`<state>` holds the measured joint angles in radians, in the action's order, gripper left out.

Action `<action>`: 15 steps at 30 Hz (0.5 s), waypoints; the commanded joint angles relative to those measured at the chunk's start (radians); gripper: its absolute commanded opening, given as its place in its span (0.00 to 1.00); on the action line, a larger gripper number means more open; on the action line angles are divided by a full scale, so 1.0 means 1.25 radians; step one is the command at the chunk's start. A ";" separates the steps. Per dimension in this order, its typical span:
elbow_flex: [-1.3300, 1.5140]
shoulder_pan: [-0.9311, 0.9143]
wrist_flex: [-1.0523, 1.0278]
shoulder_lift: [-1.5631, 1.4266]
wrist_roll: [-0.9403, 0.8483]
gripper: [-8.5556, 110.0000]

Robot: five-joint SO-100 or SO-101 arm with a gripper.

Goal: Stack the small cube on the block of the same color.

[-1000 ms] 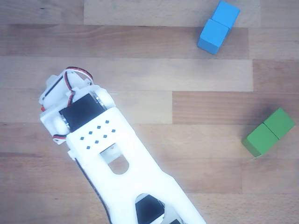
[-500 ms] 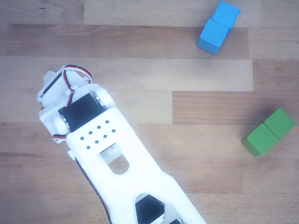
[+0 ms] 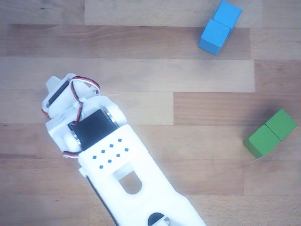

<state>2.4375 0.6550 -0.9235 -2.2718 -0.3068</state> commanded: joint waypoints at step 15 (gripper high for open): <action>-0.130 -0.071 -0.110 -0.169 -0.001 0.23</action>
<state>2.3976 0.6274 -1.0416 -2.3945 -0.3083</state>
